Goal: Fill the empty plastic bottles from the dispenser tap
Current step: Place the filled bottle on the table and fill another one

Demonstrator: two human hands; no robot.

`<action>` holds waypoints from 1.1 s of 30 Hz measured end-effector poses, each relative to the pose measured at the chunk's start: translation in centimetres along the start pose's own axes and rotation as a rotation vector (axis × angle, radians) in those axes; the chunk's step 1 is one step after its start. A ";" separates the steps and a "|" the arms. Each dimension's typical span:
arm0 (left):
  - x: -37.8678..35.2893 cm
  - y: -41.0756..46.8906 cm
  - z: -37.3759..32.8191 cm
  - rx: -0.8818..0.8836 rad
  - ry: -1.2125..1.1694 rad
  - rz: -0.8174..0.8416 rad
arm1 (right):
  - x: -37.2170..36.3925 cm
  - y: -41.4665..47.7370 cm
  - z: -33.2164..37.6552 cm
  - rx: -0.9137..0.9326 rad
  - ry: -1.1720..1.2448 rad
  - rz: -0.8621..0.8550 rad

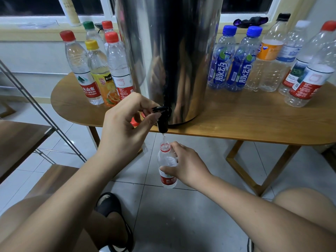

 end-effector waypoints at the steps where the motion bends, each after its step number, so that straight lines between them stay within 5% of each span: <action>1: 0.0 0.0 0.0 -0.002 -0.001 0.000 | 0.0 0.0 0.0 0.002 0.003 0.000; 33: -0.1 0.0 0.0 0.003 -0.006 -0.002 | 1.0 -0.2 0.9 0.019 -0.007 -0.038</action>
Point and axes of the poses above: each hand's wrist, its own y-axis towards the middle knuckle, its own x-axis out of the back of the hand, z = x × y, the point moved 9 cm from there along y, towards the middle knuckle, and after that the axes turned 3 degrees about -y, right-handed, at the moved point
